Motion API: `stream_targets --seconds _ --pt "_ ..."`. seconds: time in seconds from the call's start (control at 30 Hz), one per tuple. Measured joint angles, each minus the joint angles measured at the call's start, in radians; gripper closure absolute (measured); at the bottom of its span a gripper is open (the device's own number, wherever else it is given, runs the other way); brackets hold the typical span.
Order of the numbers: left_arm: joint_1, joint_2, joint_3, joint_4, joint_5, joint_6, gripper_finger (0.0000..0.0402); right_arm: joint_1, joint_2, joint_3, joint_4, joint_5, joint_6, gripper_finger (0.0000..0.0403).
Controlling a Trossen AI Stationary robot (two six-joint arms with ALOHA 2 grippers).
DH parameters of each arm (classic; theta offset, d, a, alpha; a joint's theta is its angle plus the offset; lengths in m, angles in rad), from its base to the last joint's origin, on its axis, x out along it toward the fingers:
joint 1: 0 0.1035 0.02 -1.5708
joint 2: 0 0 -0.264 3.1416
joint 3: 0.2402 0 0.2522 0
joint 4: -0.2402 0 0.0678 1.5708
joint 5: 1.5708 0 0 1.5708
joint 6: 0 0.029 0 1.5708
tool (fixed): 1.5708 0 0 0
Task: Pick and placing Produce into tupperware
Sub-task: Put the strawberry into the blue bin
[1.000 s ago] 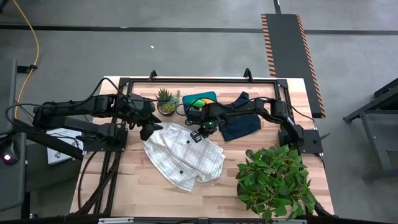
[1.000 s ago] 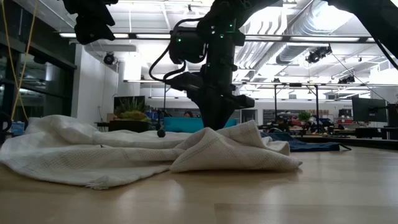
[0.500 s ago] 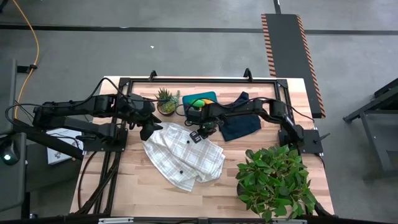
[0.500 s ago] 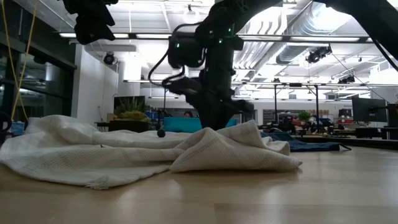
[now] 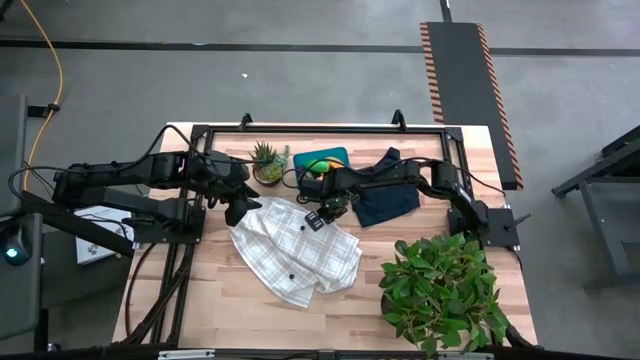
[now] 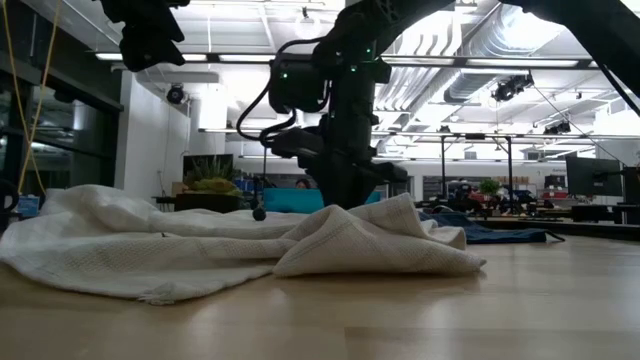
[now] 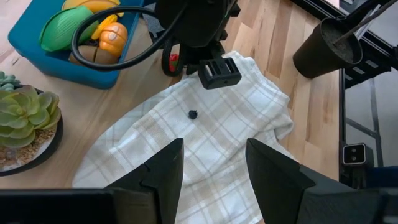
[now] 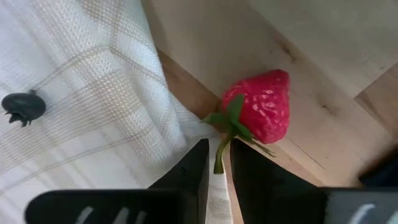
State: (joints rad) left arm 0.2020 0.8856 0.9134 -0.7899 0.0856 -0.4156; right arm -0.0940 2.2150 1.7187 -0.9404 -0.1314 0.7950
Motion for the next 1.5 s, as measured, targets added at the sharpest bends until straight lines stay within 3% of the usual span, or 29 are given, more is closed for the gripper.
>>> stream_targets --seconds 0.23,0.77,1.23,1.5 --pt "0.000 0.000 0.000 -0.001 0.000 0.002 0.0238 0.000 0.000 0.000 0.000 0.017 -0.009 0.0397" --pt "0.000 0.000 0.000 -0.002 0.000 0.015 0.0238 0.000 -0.020 0.016 0.002 0.026 -0.013 0.0402" --pt "0.000 0.000 0.000 -0.002 0.000 0.015 0.0238 -0.003 -0.022 0.317 -0.158 0.156 -0.109 0.0402" --pt "0.000 0.000 0.000 -0.002 0.000 0.015 0.0238 -0.037 -0.023 0.388 -0.270 0.184 -0.174 0.0403"
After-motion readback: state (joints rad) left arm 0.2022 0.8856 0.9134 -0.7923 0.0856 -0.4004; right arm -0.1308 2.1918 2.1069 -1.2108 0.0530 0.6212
